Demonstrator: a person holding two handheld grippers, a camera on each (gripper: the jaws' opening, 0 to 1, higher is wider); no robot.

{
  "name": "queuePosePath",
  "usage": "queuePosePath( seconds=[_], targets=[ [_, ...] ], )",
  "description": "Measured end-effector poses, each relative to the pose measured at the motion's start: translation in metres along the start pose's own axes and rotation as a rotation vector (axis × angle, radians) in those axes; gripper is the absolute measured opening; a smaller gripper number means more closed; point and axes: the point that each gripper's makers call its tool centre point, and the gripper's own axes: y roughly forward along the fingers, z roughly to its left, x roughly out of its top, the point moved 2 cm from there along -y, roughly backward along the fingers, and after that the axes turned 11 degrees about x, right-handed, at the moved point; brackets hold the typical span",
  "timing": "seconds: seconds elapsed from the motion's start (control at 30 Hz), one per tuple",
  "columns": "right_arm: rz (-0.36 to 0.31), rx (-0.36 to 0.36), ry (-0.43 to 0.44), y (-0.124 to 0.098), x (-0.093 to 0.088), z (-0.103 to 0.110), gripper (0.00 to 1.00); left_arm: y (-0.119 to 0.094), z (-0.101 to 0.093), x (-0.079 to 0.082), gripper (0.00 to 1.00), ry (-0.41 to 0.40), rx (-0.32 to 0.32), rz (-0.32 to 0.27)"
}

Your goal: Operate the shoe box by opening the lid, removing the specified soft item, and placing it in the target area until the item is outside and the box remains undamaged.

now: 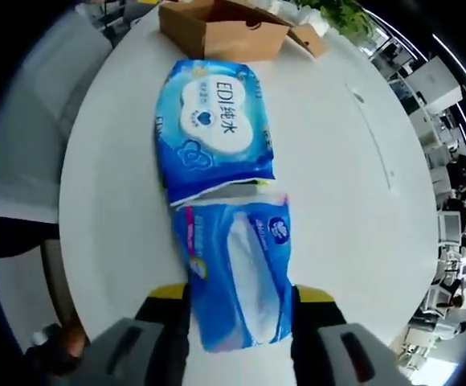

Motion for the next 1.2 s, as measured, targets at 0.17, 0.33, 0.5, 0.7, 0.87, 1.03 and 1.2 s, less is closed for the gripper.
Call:
queuePosePath(
  seconds=[0.17,0.33,0.5,0.7,0.87,1.03,1.2],
  targets=[
    [-0.015,-0.011,0.029,-0.008,-0.001,0.000,0.48,-0.001,-0.003,0.001,0.45,0.006,-0.006,-0.005],
    [-0.028,-0.018,0.050,-0.014,-0.003,0.003,0.48,-0.002,-0.004,0.002,0.44,0.004,-0.011,-0.008],
    [-0.072,-0.035,0.116,-0.021,-0.003,0.002,0.48,-0.003,-0.006,0.004,0.44,0.005,-0.016,-0.013],
    [-0.174,-0.058,0.236,-0.031,0.003,0.000,0.48,-0.004,-0.007,0.005,0.44,0.002,-0.019,-0.019],
    [-0.231,-0.070,0.304,-0.036,0.006,0.000,0.48,-0.005,-0.008,0.007,0.44,-0.002,-0.026,-0.025],
    [-0.296,-0.081,0.379,-0.041,0.011,0.000,0.49,-0.005,-0.010,0.009,0.44,-0.003,-0.036,-0.030],
    [-0.374,-0.078,0.444,-0.044,0.021,0.001,0.49,-0.006,-0.010,0.010,0.44,-0.011,-0.043,-0.038]
  ],
)
